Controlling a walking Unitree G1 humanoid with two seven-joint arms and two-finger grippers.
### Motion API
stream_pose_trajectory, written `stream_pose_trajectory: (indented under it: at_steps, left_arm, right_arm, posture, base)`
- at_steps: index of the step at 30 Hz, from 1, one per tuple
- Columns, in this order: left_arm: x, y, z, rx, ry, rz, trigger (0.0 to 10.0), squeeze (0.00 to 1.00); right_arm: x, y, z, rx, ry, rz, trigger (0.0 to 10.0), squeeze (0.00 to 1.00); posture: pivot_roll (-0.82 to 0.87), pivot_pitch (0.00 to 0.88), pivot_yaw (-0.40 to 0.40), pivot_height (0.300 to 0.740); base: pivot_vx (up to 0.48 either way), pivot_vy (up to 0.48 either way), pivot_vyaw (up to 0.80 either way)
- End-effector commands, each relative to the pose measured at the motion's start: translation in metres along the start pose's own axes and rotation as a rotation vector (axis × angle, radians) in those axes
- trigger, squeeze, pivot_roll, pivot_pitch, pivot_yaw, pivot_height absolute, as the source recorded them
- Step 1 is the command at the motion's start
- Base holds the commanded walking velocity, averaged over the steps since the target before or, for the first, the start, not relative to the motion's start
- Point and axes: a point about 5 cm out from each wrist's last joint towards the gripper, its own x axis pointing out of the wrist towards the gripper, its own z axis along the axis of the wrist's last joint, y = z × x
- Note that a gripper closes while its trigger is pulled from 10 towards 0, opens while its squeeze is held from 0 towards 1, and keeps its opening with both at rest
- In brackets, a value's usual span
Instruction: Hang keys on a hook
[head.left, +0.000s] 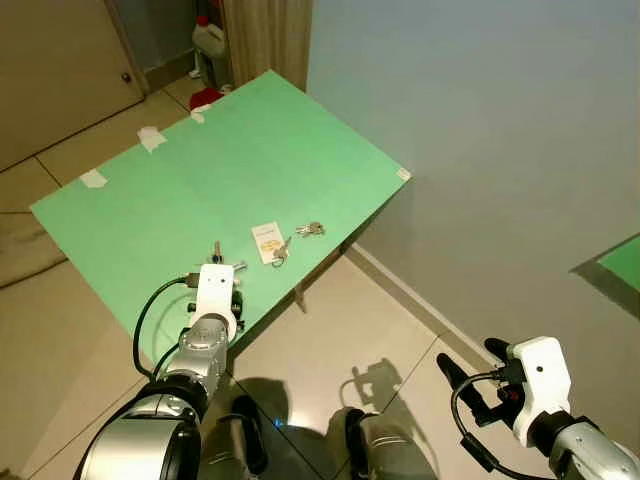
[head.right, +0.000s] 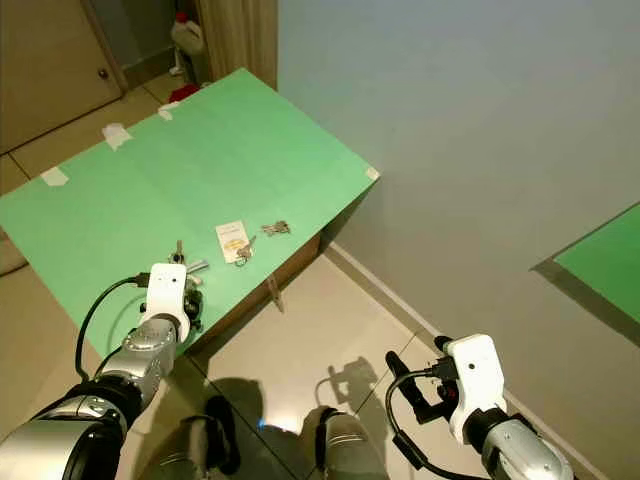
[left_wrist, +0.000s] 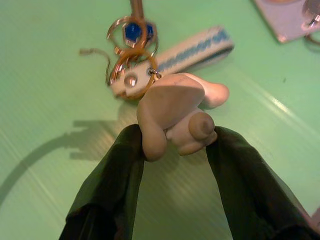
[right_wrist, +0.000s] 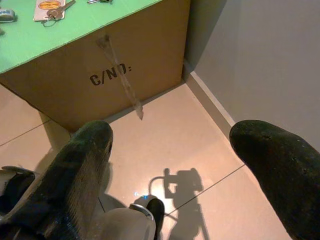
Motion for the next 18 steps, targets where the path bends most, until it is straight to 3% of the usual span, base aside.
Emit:
stream_pose_trajectory:
  at_steps: [1,5,13,18]
  left_arm:
    - [0.0,-0.002,0.0,-0.008,-0.007,-0.022,0.0,0.0]
    - [0.001,-0.004,0.02,-0.021,-0.123,-0.051,0.0,0.0]
    - [0.0,0.001,0.041,-0.035,-0.238,-0.076,0.0,0.0]
    - [-0.006,0.011,0.079,-0.026,-0.431,-0.088,0.0,0.0]
  right_arm:
    - [-0.003,-0.003,-0.006,0.004,0.037,-0.003,10.0,0.0]
    - [0.0,-0.002,-0.005,0.005,0.032,0.001,10.0,0.0]
    - [0.008,0.002,-0.006,0.016,0.024,0.01,10.0,0.0]
    - [0.031,0.009,-0.004,0.031,-0.011,0.032,10.0,0.0]
  posture:
    - [-0.44,0.275,-0.076,0.74]
    - [-0.44,0.273,-0.072,0.74]
    - [-0.4,0.256,-0.056,0.74]
    - [-0.34,0.19,-0.024,0.74]
  base:
    - [0.0,0.0,0.0]
    - [0.0,0.0,0.0]
    - [0.0,0.0,0.0]
    - [0.0,0.0,0.0]
